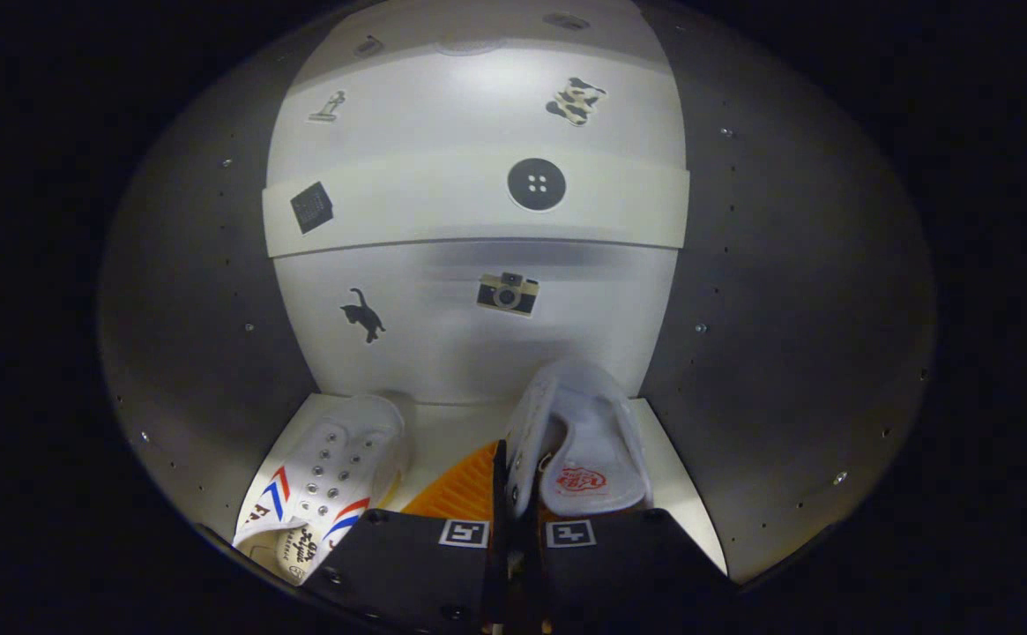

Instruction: Open the shoe cabinet door, grab the shoes and put them into the shoe cabinet, then close the shoe cabinet door.

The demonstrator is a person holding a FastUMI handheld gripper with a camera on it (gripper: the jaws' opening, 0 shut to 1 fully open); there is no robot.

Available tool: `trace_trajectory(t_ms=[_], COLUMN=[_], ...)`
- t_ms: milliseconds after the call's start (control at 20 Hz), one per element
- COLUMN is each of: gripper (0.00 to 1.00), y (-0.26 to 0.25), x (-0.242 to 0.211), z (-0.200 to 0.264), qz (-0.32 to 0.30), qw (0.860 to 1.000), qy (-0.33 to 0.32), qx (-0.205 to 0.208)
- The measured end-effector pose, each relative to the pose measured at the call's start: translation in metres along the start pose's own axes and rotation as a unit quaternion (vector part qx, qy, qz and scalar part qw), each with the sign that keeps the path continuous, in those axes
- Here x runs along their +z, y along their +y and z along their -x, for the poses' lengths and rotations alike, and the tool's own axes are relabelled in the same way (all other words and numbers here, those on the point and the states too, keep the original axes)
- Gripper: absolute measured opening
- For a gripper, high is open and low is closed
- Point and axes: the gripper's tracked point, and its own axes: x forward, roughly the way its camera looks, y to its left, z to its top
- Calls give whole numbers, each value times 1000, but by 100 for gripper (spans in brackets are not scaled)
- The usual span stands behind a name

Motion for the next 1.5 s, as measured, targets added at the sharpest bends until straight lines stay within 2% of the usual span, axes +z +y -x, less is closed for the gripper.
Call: trace_trajectory(t_ms=[50, 200, 300, 500, 700, 950, 1300, 1450, 1500], gripper=[17, 21, 31, 64, 99, 99, 98, 98, 98], y=[2, -1, 4, 24, 19, 28, 34, 24, 24], x=[-6, -5, -9, -1, 11, 5, -21, -45, -56], z=[-2, 0, 6, 37, 77, 172, 327, 372, 389], qz=[-1, 28, 40, 17, 39, 45, 60, 55, 50], qw=[1000, 1000, 999, 999, 998, 992, 973, 970, 971], qy=[12, 1, 4, -17, -49, -109, -217, -232, -229], qx=[7, -6, 0, 44, 21, 36, 49, 46, 57])
